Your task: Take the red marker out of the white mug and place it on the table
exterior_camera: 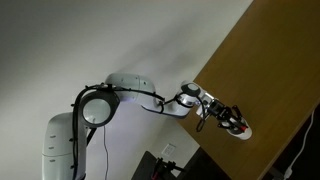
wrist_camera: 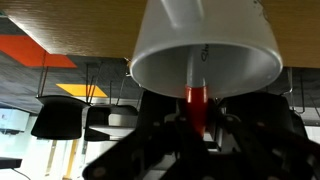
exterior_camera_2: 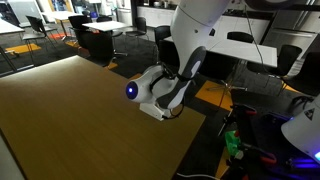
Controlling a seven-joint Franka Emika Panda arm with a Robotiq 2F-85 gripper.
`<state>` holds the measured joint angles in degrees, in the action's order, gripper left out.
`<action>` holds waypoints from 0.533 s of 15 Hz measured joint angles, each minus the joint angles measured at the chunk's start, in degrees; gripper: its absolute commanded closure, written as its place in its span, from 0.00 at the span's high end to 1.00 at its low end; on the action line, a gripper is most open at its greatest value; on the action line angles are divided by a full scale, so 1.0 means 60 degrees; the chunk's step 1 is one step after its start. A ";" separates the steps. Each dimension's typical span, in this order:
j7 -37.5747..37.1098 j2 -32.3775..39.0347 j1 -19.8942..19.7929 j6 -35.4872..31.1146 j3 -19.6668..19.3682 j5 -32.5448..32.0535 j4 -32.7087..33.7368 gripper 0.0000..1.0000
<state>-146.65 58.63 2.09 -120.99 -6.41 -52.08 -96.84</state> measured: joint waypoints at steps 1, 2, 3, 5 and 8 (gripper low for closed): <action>0.0000 0.0000 0.0002 -0.0001 -0.0002 0.0000 0.0000 0.06; 0.0000 0.0000 0.0005 -0.0003 -0.0004 0.0000 0.0000 0.06; 0.0000 0.0000 0.0010 -0.0007 -0.0007 0.0000 0.0000 0.06; 0.0000 -0.0005 0.0029 -0.0027 -0.0018 0.0000 0.0000 0.06; 0.0000 -0.0044 0.0091 -0.0037 -0.0046 0.0000 -0.0011 0.06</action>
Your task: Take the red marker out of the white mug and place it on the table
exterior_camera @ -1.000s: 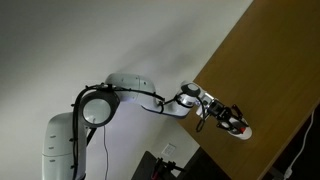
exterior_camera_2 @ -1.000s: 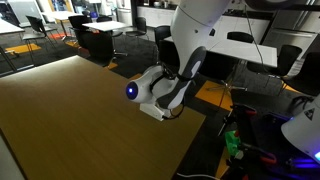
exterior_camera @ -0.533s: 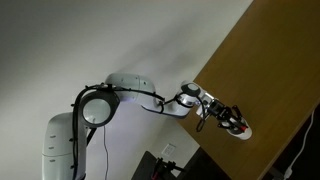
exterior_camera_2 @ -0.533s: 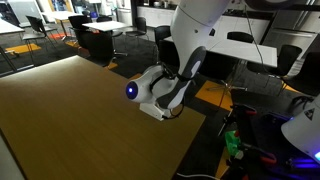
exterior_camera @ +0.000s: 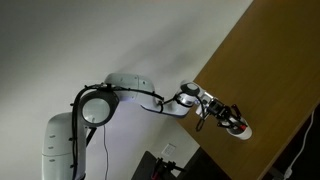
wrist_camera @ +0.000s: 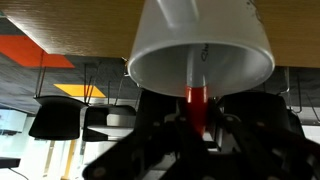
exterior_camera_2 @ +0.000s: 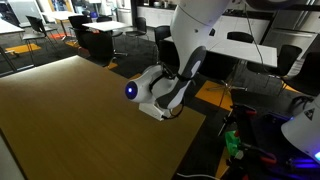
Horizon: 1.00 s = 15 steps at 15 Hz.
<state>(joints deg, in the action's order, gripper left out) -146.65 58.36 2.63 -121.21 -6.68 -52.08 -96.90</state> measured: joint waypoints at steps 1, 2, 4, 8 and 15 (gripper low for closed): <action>0.0000 -0.0018 0.0027 0.0000 -0.0018 0.0000 -0.0007 0.06; 0.0000 -0.0036 0.0050 0.0000 -0.0035 0.0000 -0.0012 0.06; 0.0000 -0.0085 0.0098 0.0000 -0.0069 0.0000 -0.0039 0.06; 0.0003 -0.0275 0.0210 0.0045 -0.0108 -0.0001 -0.0238 0.06; 0.0013 -0.0953 0.0680 0.1092 -0.0133 -0.0082 -0.0796 0.06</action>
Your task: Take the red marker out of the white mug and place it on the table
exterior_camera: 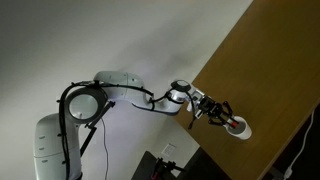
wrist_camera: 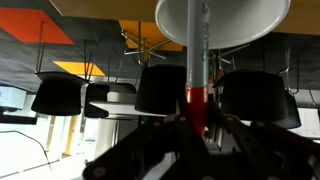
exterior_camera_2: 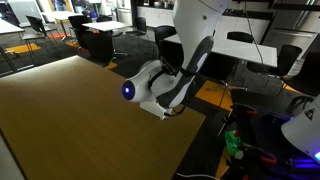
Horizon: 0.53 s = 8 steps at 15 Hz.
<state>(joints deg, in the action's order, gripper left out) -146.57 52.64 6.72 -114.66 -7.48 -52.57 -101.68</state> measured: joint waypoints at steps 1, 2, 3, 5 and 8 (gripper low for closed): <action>0.0000 -0.0106 0.0072 0.0211 0.0000 -0.0023 -0.0058 0.06; -0.0002 -0.0214 0.0141 0.0406 0.0000 -0.0050 -0.0114 0.06; -0.0007 -0.0330 0.0204 0.0595 0.0000 -0.0079 -0.0173 0.06; -0.0015 -0.0566 0.0305 0.0877 0.0000 -0.0162 -0.0286 0.06; -0.0041 -0.0928 0.0409 0.1168 0.0002 -0.0335 -0.0426 0.06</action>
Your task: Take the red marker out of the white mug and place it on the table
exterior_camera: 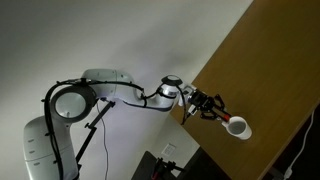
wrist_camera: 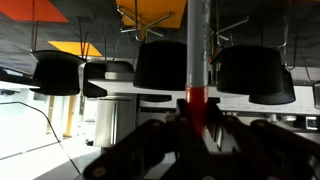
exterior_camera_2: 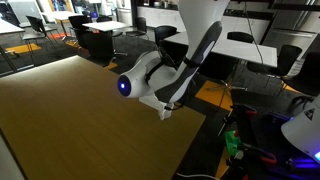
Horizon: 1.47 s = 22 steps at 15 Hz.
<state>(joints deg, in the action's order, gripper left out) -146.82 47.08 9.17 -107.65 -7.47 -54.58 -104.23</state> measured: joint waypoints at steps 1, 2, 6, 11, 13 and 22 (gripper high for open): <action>-0.0035 -0.0127 0.0024 0.0029 0.0005 -0.0074 -0.0049 0.06; -0.0099 -0.0250 0.0031 0.0031 0.0026 -0.0136 -0.0090 0.06; -0.0263 -0.0598 0.0030 -0.0084 0.0194 -0.0386 -0.0097 0.06; -0.0366 -0.0676 0.0517 -0.1088 -0.0198 -0.0490 0.0353 0.06; -0.0363 -0.0672 0.0680 -0.1367 -0.0236 -0.0619 0.0576 0.06; 0.0074 -0.0509 0.0717 -0.2160 0.0807 -0.2570 0.1242 0.06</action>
<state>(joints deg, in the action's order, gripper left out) -146.37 44.03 13.47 -120.61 -2.63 -70.01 -96.78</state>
